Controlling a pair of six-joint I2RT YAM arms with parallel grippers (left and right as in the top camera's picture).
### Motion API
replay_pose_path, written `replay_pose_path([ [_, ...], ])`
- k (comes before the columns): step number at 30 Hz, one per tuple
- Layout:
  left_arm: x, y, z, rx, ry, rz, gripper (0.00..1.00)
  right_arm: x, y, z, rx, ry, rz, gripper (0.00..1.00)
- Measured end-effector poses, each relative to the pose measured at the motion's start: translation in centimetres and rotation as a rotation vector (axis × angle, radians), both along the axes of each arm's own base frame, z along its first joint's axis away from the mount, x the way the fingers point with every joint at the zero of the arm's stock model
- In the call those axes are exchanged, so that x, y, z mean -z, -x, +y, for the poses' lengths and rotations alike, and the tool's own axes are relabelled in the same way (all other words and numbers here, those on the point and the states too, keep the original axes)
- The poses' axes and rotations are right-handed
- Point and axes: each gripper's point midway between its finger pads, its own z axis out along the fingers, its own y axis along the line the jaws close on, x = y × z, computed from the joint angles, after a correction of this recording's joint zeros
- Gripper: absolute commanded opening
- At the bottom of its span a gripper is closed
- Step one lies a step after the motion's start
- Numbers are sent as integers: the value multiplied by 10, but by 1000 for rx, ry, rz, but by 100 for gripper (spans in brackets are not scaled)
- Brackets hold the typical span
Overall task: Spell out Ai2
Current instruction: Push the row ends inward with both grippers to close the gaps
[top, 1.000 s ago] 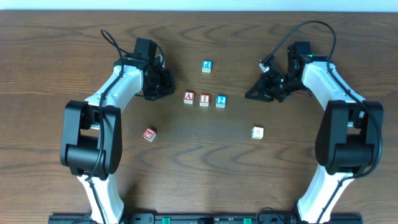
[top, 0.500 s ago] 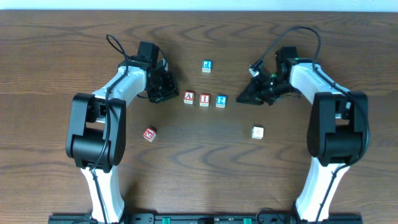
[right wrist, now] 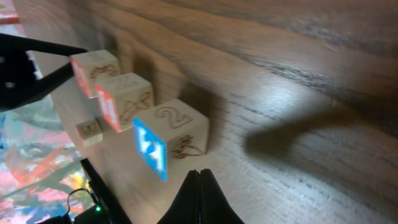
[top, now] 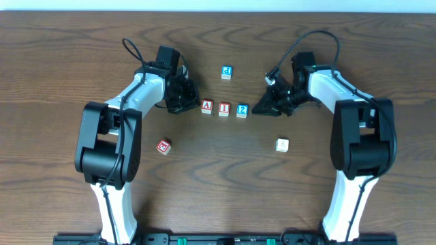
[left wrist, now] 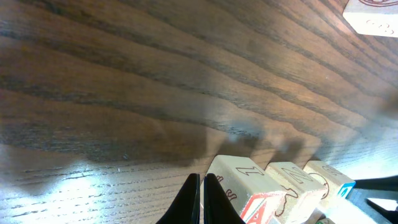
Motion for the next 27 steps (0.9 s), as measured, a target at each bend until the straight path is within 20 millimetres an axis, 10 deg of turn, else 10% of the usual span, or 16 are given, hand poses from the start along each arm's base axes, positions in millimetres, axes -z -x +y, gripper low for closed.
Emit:
replay_pose_path([
  [27, 10, 1, -5, -31, 25, 40, 6, 17, 4, 11, -6, 40, 30, 1],
])
